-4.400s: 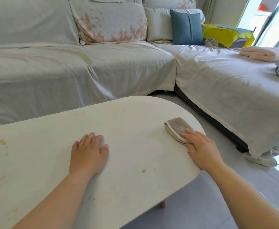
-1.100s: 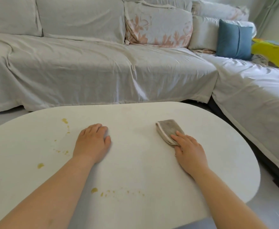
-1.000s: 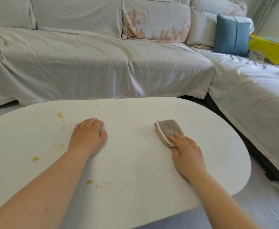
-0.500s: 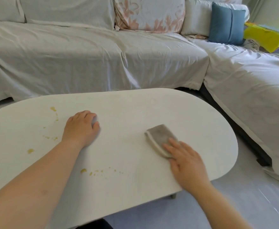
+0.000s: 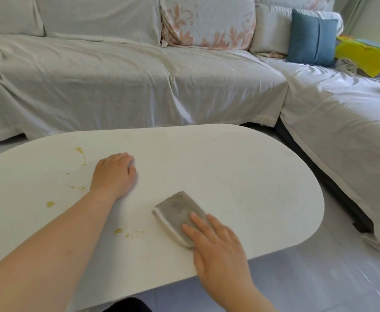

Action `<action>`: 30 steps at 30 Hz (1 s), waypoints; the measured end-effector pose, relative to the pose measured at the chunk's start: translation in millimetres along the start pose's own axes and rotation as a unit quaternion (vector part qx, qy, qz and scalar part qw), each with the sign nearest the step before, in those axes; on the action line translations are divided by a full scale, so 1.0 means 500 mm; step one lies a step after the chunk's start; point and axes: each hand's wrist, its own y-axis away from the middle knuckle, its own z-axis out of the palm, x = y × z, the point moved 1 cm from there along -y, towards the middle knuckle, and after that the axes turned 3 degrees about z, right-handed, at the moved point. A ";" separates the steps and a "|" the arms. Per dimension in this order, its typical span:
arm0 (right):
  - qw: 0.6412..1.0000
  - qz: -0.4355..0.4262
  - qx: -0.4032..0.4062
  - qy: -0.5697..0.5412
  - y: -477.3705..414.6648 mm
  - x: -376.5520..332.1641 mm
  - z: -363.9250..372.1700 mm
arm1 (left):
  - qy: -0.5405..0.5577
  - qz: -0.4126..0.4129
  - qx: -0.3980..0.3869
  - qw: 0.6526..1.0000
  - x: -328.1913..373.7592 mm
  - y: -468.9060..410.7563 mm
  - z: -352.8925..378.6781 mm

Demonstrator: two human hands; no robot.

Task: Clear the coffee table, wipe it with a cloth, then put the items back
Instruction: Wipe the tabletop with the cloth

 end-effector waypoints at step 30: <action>0.987 0.156 -0.047 -0.006 -0.321 -0.075 0.042 | 0.021 -0.137 0.063 0.988 -0.264 0.309 -0.122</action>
